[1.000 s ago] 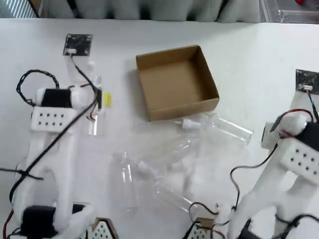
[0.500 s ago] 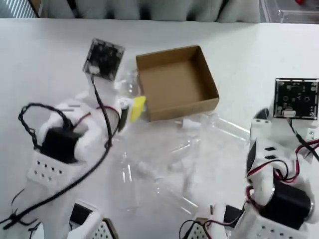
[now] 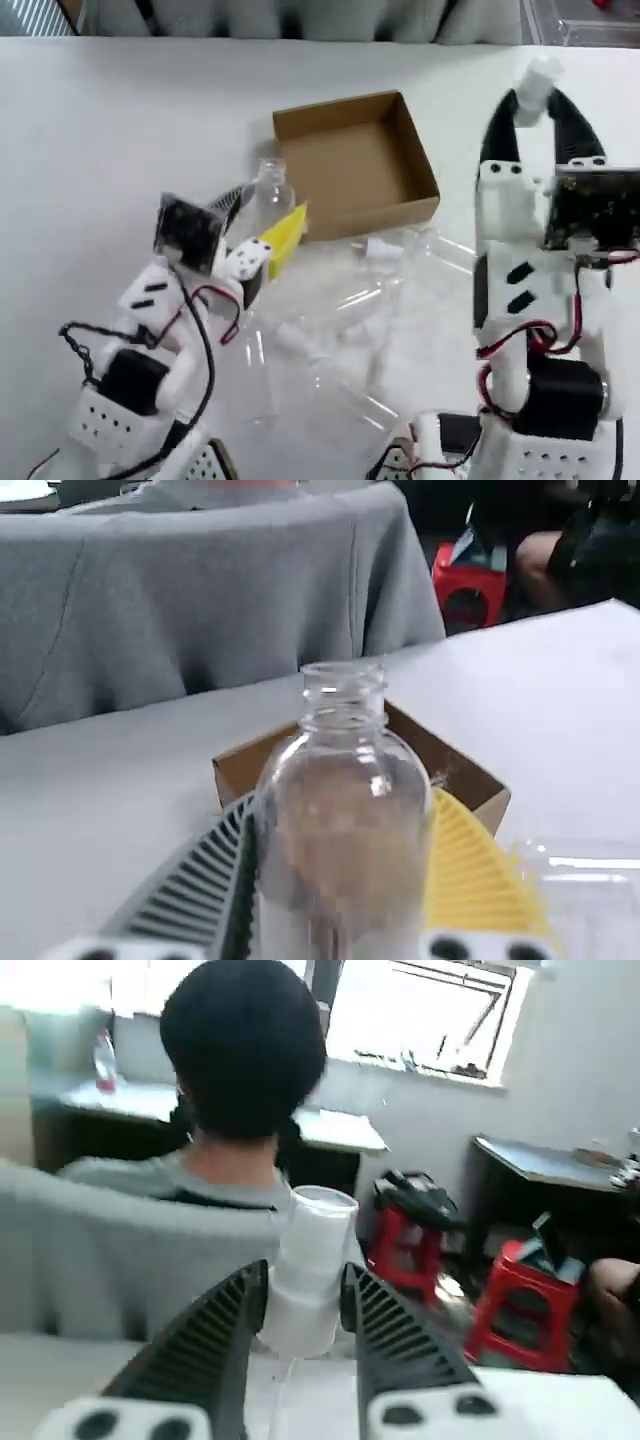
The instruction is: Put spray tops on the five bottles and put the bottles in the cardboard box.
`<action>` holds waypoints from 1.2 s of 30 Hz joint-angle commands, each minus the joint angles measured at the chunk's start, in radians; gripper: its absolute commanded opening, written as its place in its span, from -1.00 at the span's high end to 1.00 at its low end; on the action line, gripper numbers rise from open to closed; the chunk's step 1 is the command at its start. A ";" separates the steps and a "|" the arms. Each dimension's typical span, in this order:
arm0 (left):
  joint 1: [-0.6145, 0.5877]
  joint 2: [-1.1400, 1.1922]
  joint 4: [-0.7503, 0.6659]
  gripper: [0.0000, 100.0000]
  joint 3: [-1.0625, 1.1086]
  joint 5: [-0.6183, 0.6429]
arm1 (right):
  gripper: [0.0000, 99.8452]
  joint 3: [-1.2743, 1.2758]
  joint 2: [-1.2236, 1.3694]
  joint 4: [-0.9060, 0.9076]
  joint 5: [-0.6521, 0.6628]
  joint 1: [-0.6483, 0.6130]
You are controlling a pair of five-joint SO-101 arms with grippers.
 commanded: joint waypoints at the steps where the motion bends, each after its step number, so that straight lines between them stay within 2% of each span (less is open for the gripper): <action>1: 0.015 -0.199 -0.068 0.95 0.075 0.015 | 0.96 -0.008 -0.062 -0.142 -0.187 -0.125; 5: 0.015 -0.352 -0.064 0.95 0.181 0.009 | 0.97 -0.002 -0.091 -0.288 -0.192 -0.294; 9: 0.016 -0.507 -0.071 0.95 0.265 0.009 | 0.97 -0.006 -0.056 -0.346 -0.190 -0.417; 17: 0.016 -0.513 -0.072 0.95 0.316 0.008 | 0.97 -0.034 0.027 -0.275 -0.189 -0.527; 20: 0.016 -0.513 -0.072 0.95 0.333 0.006 | 0.97 -0.028 0.027 -0.205 -0.130 -0.581; 26: 0.016 -0.513 -0.071 0.95 0.336 -0.107 | 0.97 -0.026 0.027 -0.173 -0.077 -0.595; 36: 0.016 -0.513 -0.068 0.95 0.336 -0.106 | 0.97 0.054 0.027 -0.159 -0.075 -0.595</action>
